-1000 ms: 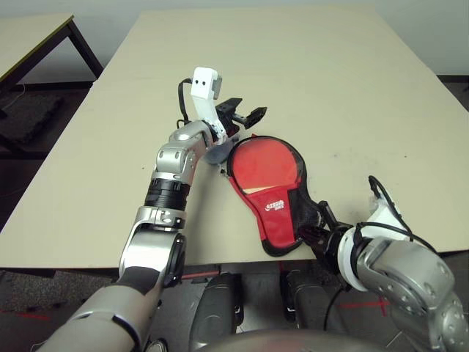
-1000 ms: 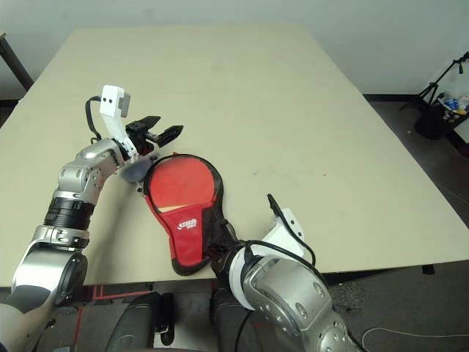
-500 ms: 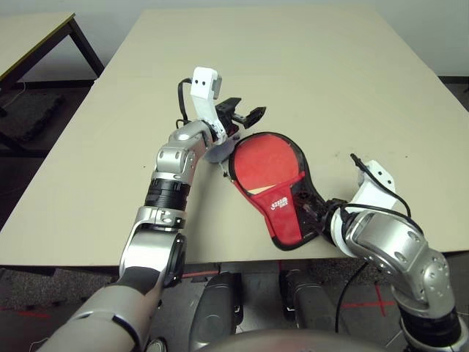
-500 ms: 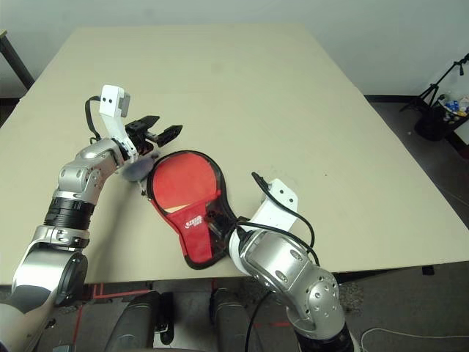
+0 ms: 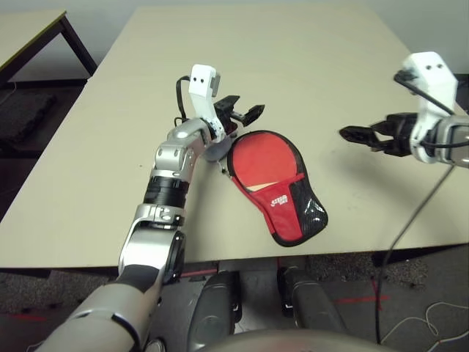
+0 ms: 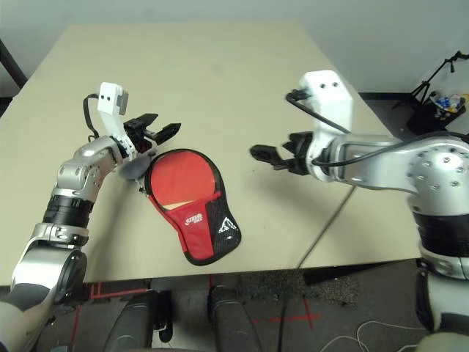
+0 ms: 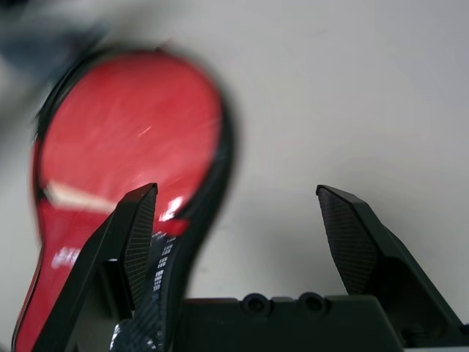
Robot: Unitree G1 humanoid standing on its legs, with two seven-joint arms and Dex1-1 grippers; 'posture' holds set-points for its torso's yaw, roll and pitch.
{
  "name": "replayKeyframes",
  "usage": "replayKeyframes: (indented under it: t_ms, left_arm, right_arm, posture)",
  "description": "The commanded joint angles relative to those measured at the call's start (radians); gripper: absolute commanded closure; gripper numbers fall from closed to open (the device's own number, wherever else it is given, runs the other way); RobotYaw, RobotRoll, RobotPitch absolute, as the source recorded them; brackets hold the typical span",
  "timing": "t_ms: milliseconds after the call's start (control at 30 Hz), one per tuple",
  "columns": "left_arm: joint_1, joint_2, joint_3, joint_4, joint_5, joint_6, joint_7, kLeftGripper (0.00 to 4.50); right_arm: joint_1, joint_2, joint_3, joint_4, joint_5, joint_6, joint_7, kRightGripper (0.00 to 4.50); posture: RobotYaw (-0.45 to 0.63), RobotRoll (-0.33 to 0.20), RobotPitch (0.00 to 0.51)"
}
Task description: Store the ping-pong paddle in its case and zip it.
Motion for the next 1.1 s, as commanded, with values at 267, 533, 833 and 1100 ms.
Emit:
replayKeyframes:
  t_ms: [267, 533, 833, 1100]
  left_arm:
    - [-0.051, 0.197, -0.052, 0.043, 0.056, -0.009, -0.205, 0.0]
    - [-0.016, 0.384, -0.123, -0.052, 0.054, 0.101, -0.437, 0.0]
    - [0.113, 0.466, -0.23, -0.18, 0.101, 0.132, -0.538, 0.0]
    - [0.135, 0.409, -0.274, -0.083, 0.199, 0.003, -0.471, 0.0]
  right_arm:
    - [-0.047, 0.074, 0.219, -0.004, -0.544, -0.104, 0.519, 0.03]
    - [-0.061, 0.12, 0.325, -0.026, -0.752, -0.108, 0.725, 0.03]
    - [-0.076, 0.187, 0.349, -0.001, -0.907, -0.147, 0.839, 0.03]
    - [-0.105, 0.296, 0.334, 0.034, -0.984, -0.184, 0.885, 0.03]
  posture:
    - [-0.02, 0.0, 0.135]
    - [0.01, 0.0, 0.13]
    - [0.03, 0.0, 0.12]
    - [0.03, 0.0, 0.114]
